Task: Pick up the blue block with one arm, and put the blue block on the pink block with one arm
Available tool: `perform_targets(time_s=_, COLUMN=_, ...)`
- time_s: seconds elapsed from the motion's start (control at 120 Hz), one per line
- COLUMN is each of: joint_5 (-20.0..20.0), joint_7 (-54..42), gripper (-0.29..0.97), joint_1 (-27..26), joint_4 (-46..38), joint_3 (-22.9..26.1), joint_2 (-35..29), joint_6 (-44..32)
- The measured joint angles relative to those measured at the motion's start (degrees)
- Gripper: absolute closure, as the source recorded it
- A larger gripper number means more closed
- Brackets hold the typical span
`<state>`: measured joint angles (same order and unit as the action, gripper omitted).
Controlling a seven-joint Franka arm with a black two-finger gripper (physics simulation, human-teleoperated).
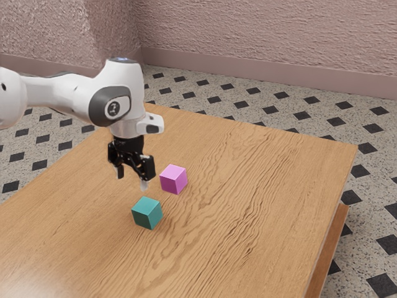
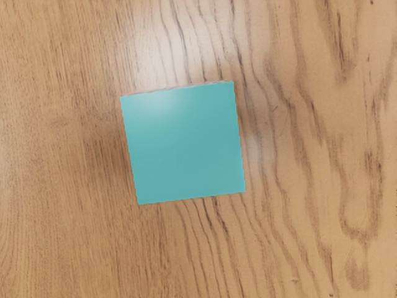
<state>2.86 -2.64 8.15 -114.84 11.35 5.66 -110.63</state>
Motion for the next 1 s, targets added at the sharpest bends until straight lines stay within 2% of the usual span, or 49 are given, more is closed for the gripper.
perform_targets(time_s=0.458, joint_5=-0.7, joint_7=-0.2, gripper=0.0, joint_1=-0.2, joint_4=-1.4, joint_3=-0.2, joint_2=8.7, joint_6=-8.5)
perform_targets(time_s=0.717, joint_5=-0.1, joint_7=-0.3, gripper=0.0, joint_1=-0.2, joint_4=-1.0, joint_3=-0.6, joint_2=9.6, joint_6=-9.7)
perform_targets(time_s=1.0, joint_5=0.1, joint_7=-0.5, gripper=0.0, joint_1=0.2, joint_4=0.9, joint_3=-0.9, joint_2=13.7, joint_6=-9.9)
